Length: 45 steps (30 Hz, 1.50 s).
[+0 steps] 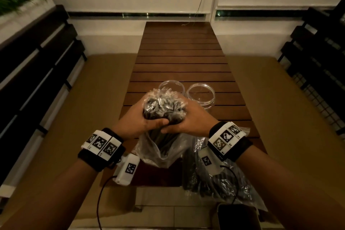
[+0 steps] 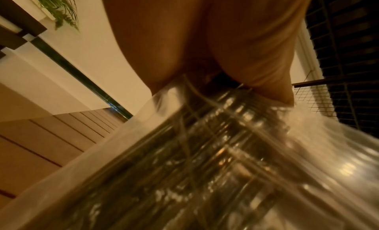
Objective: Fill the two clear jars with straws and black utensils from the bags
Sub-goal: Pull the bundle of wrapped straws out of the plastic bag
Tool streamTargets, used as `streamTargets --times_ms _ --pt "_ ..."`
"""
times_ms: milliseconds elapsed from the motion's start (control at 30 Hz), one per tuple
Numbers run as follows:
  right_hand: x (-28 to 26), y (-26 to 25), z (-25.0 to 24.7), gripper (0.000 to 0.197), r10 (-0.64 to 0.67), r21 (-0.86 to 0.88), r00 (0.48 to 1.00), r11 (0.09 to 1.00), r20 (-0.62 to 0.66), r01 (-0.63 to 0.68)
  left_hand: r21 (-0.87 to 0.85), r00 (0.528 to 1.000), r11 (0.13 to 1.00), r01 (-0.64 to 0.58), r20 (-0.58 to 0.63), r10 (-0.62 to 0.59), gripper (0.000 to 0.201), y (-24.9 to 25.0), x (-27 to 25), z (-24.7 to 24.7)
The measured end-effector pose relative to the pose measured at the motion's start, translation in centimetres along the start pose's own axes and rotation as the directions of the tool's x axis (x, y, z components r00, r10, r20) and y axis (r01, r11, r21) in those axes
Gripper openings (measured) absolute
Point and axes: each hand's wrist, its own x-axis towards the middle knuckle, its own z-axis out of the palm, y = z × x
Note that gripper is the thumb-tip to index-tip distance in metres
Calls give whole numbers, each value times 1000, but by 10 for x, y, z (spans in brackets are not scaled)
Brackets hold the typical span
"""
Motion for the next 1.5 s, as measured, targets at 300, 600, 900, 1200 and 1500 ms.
streamTargets --times_ms 300,600,900,1200,1500 --pt "-1 -2 -11 98 90 -177 972 983 215 -52 175 992 982 69 89 -86 96 -6 -10 -8" --pt "-3 -6 -11 90 78 -227 981 973 179 -36 -5 998 998 55 41 -55 83 -11 -15 -2" --pt "-10 1 -2 60 134 -5 982 991 135 -135 -35 981 985 168 102 -164 75 -36 -22 3" --pt "-13 10 12 50 233 157 971 959 46 -237 -104 981 976 190 48 -186 58 -49 -20 12" --pt "-27 8 34 31 353 221 928 902 121 -372 -90 974 971 223 72 -217 73 -85 -24 29"
